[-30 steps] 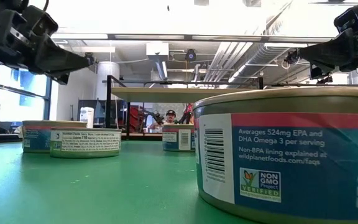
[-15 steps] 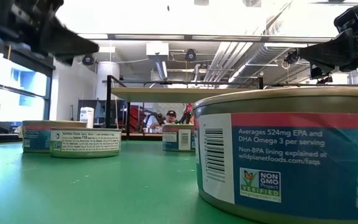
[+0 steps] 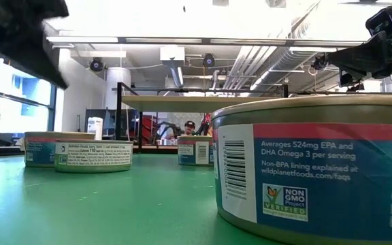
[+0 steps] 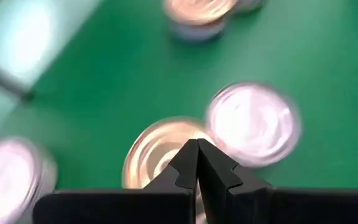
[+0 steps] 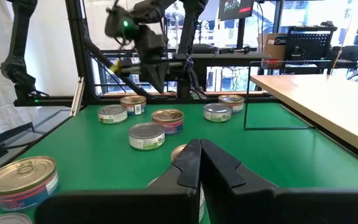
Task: Stack canned seafood by type on shelf
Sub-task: Put the blue tuna can on the shelf
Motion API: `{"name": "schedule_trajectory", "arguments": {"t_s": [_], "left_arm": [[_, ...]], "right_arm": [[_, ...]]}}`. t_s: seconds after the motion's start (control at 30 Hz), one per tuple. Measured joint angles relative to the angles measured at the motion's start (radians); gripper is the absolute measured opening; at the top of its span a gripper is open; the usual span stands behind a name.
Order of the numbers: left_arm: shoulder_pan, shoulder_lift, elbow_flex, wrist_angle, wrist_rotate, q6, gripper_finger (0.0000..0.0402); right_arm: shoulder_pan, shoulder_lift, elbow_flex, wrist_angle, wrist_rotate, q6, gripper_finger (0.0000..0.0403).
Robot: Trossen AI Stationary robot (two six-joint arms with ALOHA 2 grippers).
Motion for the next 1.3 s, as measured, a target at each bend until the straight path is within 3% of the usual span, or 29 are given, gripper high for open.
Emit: {"name": "schedule_trajectory", "arguments": {"t_s": [0.13,0.37,0.53,1.3], "left_arm": [[0.005,-0.056,-0.097,0.000,0.015,-0.117,0.0000],[0.028,-0.204,-0.325,0.266,0.009,-0.116,0.0000],[0.061,-0.236,-0.441,0.495,0.015,-0.049,0.0000],[0.067,-0.236,-0.449,0.450,-0.063,-0.099,0.0000]], "right_arm": [[0.000,0.000,0.000,0.000,0.000,0.000,0.0000],[0.000,0.000,0.000,0.000,0.000,0.000,0.0000],[0.000,0.000,0.000,0.000,0.000,0.000,0.0000],[0.000,0.000,0.000,0.000,0.000,0.053,0.0000]]}}
